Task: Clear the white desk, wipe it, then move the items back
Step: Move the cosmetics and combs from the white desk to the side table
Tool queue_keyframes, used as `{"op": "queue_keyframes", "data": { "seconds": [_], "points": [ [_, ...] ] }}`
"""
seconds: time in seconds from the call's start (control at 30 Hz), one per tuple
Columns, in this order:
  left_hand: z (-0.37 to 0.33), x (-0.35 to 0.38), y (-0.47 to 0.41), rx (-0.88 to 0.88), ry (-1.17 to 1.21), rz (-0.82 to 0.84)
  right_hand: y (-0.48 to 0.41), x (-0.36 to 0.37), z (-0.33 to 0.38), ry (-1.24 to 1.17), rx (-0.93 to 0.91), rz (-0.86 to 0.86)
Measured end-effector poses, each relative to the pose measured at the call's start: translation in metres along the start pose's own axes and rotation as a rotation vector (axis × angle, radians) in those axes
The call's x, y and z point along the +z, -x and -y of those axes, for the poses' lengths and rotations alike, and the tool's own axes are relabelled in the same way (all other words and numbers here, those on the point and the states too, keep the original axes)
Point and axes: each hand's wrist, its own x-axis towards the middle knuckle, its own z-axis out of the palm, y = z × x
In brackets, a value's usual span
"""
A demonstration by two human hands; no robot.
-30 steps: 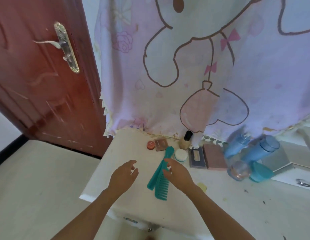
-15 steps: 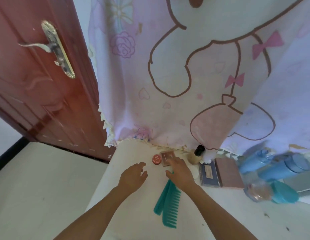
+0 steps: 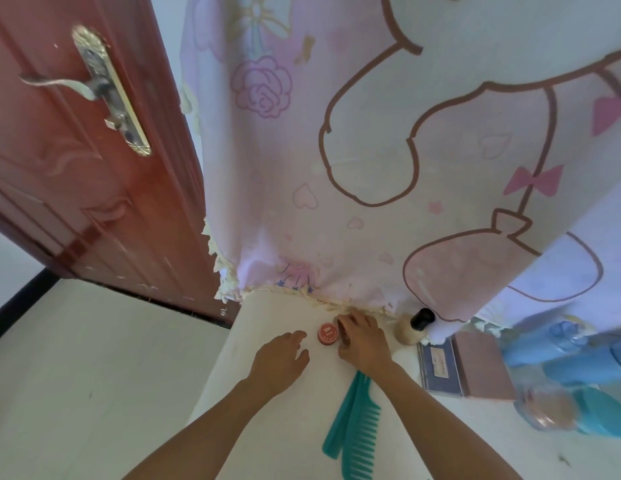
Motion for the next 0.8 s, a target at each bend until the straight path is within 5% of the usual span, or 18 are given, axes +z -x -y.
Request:
{"op": "queue_keyframes", "data": {
  "seconds": [0.47, 0.8],
  "points": [
    [-0.033, 0.022, -0.049, 0.25, -0.305, 0.082, 0.053, -0.004, -0.011, -0.241, 0.026, -0.256],
    [-0.024, 0.018, -0.037, 0.218, -0.161, -0.016, 0.06, 0.0, -0.011, -0.277, 0.061, -0.239]
  ]
}}
